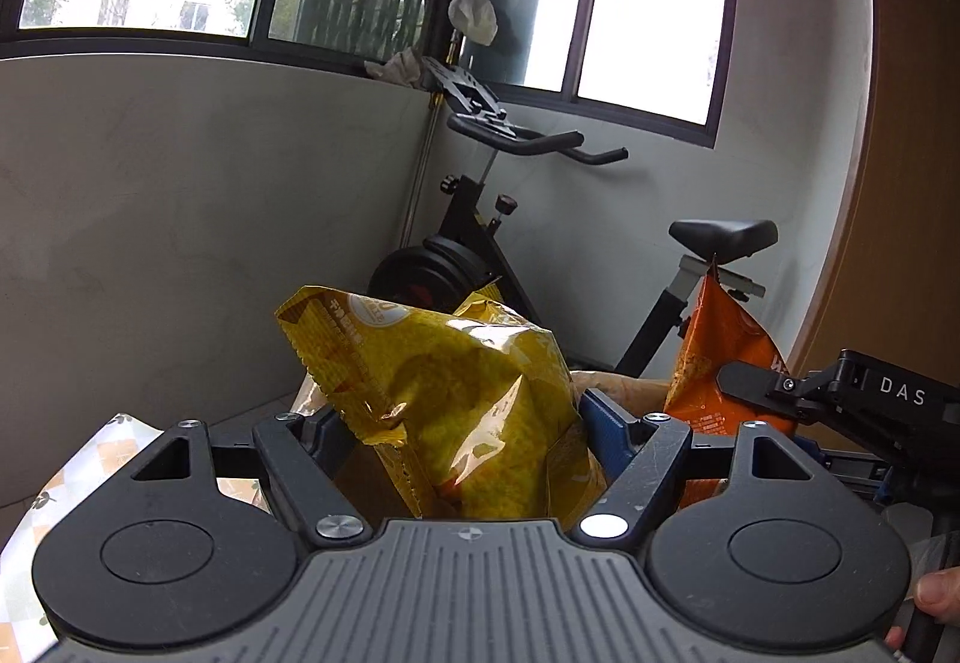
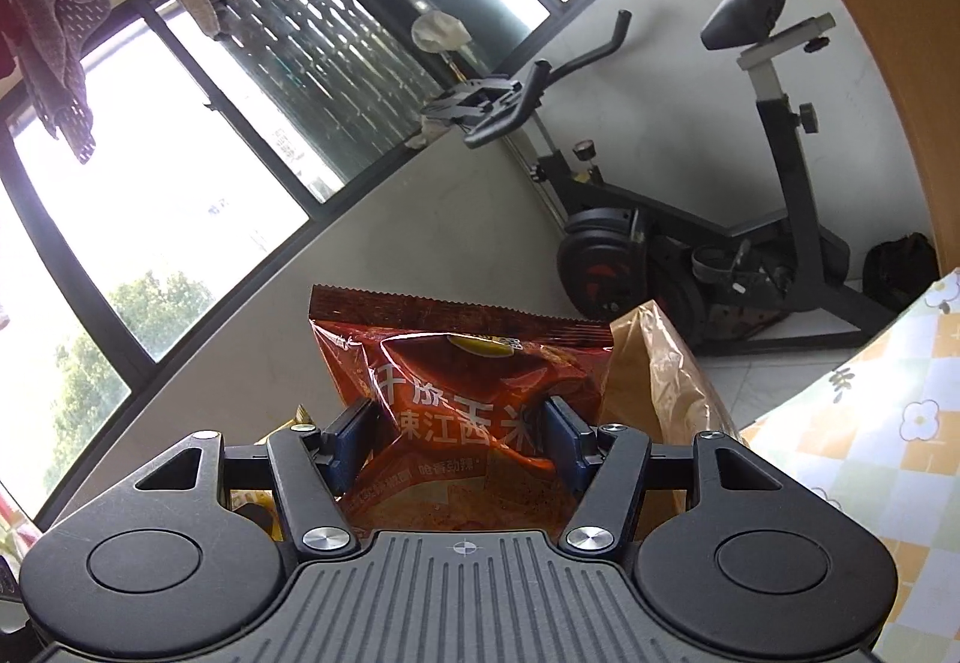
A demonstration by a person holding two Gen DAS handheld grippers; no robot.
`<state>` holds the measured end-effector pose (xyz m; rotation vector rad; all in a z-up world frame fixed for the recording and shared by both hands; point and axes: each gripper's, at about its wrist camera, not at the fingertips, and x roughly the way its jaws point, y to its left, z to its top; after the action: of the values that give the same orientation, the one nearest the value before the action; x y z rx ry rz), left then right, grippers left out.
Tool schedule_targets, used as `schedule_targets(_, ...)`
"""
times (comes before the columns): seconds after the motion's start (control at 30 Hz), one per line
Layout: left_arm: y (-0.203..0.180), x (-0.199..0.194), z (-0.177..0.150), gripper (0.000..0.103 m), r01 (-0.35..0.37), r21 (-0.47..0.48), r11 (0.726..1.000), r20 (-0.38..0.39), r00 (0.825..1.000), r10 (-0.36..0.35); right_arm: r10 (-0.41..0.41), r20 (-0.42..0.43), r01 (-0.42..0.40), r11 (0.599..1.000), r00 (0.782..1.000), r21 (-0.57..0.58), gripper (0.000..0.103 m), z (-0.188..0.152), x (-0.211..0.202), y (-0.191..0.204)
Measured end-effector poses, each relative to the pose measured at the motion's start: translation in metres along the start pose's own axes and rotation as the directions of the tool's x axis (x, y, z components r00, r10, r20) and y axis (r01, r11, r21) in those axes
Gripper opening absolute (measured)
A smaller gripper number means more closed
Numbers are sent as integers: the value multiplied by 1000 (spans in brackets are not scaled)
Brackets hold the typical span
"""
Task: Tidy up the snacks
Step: 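Lift both bags and drop them into the cardboard box, opening both tools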
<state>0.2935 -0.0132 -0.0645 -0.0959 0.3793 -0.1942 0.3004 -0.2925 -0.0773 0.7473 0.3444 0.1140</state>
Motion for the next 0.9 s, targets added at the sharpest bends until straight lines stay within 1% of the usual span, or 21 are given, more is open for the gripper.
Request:
schedule_targets(0.07,3,7,0,80,-5,5,1000,-19,1000,5,-18,-21,18,1000,1000,0,57,-4,5,-2)
schedule_targets(0.2,7,14,-1,83,23,24,999,-62,998,-22,-60,-35,60,998,998,-8,61,-8,8,-2)
schedule_targets(0.27,10,16,-3,85,17,34,999,-79,997,-14,-65,-31,65,998,997,-6,66,-8,7,-1)
schedule_targets(0.3,12,15,-3,90,16,30,999,-88,996,-13,-68,-28,68,998,997,-7,71,-8,6,-1)
schedule_targets(0.33,16,16,-2,91,14,14,1000,-96,995,-13,-69,-25,69,998,997,-13,72,-8,4,-1)
schedule_targets(0.43,28,10,-3,91,23,-30,999,-99,995,-26,-72,-35,70,996,997,-48,72,-8,-1,2)
schedule_targets(0.5,34,7,1,91,7,-44,999,-94,996,-12,-76,-43,72,994,996,-81,72,-7,-5,6)
schedule_targets(0.67,45,-15,21,91,-11,-71,997,-55,998,7,-82,-46,74,984,996,-162,73,0,-26,17)
schedule_targets(0.73,47,-27,28,91,-39,-62,997,-47,998,36,-88,-35,80,977,995,-196,79,3,-37,20)
schedule_targets(0.8,49,-39,33,91,-69,-56,996,-54,996,66,-97,-18,90,969,995,-231,85,6,-50,24)
schedule_targets(0.9,52,-57,33,91,-80,-54,995,-59,995,77,-117,2,112,948,993,-299,88,5,-70,28)
